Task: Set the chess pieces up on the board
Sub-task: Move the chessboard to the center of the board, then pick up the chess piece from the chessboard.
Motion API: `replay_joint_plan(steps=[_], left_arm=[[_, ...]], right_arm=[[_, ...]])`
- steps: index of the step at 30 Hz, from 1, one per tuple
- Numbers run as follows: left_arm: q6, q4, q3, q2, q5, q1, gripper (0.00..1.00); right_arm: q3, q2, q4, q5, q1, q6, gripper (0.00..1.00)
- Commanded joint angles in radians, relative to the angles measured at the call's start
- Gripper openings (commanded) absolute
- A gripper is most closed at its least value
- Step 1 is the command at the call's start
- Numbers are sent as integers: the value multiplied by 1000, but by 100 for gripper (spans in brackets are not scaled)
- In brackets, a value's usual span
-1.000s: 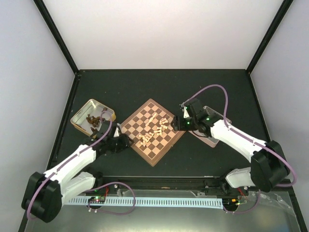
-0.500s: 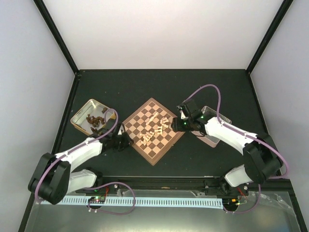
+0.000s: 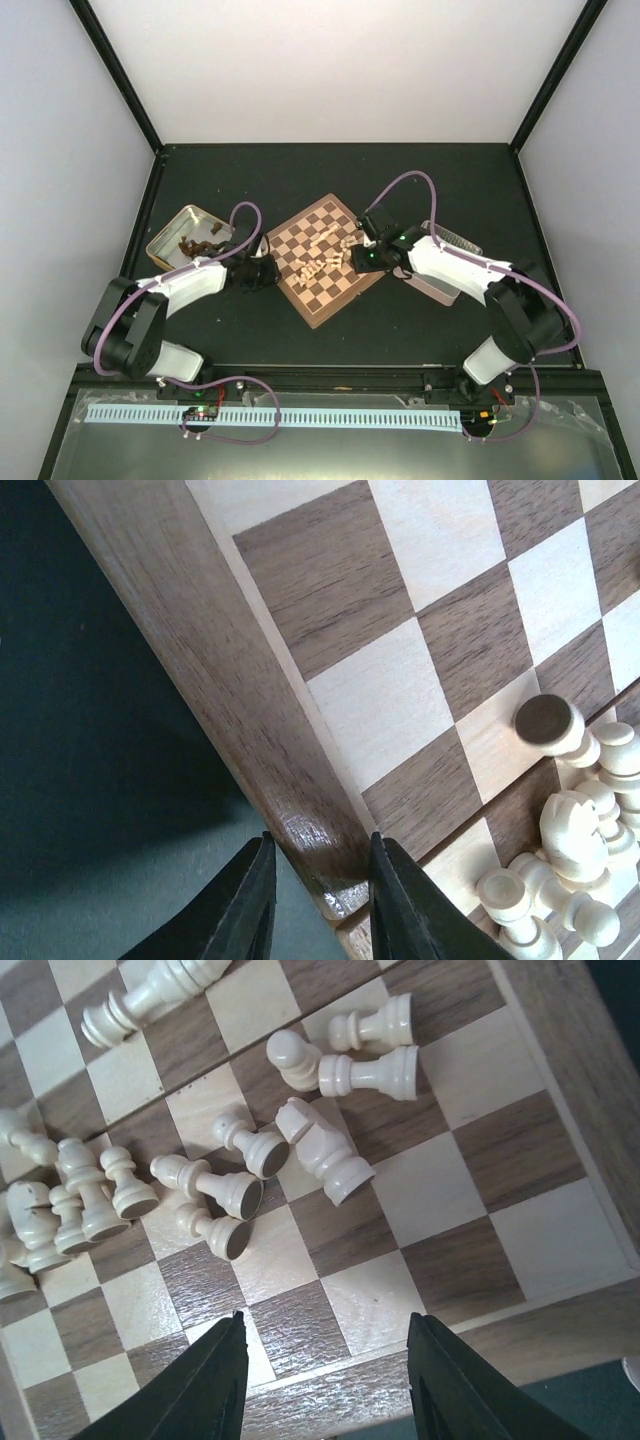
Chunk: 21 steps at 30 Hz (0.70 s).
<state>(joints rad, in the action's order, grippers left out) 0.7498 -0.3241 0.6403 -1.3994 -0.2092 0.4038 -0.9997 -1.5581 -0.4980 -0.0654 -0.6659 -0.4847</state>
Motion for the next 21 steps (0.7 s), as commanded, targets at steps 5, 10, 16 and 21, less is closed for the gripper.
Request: replay_joint_plan(steps=[5,10,16,21], left_arm=[[-92,10,94,-42,42,-16,30],[-105,-1,96,-18,36,-17,34],[-118,-17,97,15,12,-17,38],[-119,-28,99,51,6,-17,40]], right_arm=[[-110,-120,-58,154,-24,93,46],[-161,-189,-70,205,-24,150,42],[-192,-244,-46,166,-23,204,41],[-207,-276,-32,140,-24,231,40]])
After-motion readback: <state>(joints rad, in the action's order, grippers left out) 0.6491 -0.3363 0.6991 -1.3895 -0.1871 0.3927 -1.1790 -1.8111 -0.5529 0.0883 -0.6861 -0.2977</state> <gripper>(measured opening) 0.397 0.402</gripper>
